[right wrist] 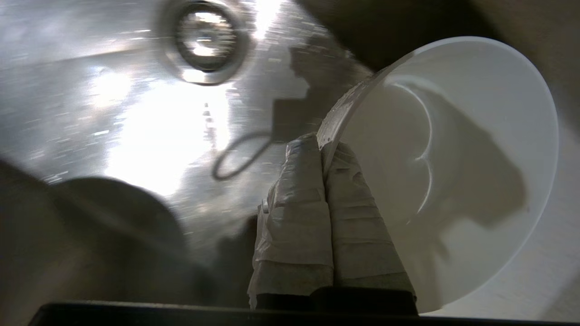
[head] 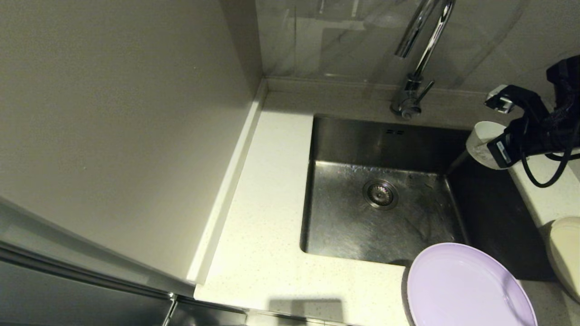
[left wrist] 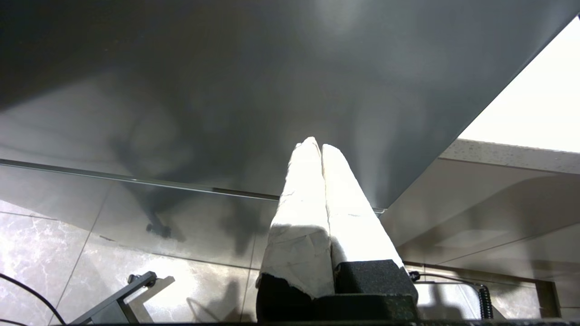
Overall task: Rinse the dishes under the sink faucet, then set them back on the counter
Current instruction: Put a bowl into the sink
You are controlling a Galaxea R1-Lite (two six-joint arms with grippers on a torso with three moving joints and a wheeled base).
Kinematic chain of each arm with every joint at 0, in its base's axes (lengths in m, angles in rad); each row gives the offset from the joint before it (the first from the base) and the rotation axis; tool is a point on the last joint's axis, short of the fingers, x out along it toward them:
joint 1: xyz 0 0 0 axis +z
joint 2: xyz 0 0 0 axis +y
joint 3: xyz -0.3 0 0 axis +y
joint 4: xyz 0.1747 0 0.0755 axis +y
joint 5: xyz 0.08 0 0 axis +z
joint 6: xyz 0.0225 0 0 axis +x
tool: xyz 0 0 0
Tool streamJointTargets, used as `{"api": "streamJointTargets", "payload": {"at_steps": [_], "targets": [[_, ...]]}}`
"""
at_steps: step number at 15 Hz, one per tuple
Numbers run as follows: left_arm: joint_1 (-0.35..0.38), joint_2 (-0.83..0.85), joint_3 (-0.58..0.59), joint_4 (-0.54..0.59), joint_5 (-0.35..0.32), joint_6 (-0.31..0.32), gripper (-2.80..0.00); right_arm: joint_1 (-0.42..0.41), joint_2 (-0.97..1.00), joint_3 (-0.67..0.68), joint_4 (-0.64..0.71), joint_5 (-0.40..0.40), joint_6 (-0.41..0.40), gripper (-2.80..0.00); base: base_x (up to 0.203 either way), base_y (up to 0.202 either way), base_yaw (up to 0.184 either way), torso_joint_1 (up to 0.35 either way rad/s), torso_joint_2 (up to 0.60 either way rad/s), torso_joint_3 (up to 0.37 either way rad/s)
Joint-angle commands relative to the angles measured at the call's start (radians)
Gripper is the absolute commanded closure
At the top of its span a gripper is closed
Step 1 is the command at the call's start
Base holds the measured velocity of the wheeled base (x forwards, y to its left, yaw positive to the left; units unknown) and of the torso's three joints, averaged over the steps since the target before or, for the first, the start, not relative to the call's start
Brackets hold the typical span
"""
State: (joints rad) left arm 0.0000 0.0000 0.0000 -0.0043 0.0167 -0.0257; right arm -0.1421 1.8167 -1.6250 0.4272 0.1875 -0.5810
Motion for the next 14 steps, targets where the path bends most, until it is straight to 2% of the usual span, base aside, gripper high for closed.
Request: {"api": "streamJointTargets", "payload": {"at_steps": [1,4,8,14], "targets": [[0.0,-0.003,0.0,0.0,0.0,0.0,0.0,0.07,-0.081,0.092,0.003,0.001,-0.008,0.0,0.0,0.0,0.0,0.0,0.0,0.0],[0.0,-0.003,0.0,0.0,0.0,0.0,0.0,0.101,-0.072,0.178,0.002,0.001,-0.045,0.0,0.0,0.0,0.0,0.0,0.0,0.0],[0.0,-0.003,0.0,0.0,0.0,0.001,0.0,0.106,0.074,0.162,-0.011,-0.026,-0.066,0.0,0.0,0.0,0.0,0.0,0.0,0.0],[0.0,-0.003,0.0,0.0,0.0,0.0,0.0,0.105,0.337,0.06,-0.216,-0.037,-0.063,0.0,0.0,0.0,0.0,0.0,0.0,0.0]]}}
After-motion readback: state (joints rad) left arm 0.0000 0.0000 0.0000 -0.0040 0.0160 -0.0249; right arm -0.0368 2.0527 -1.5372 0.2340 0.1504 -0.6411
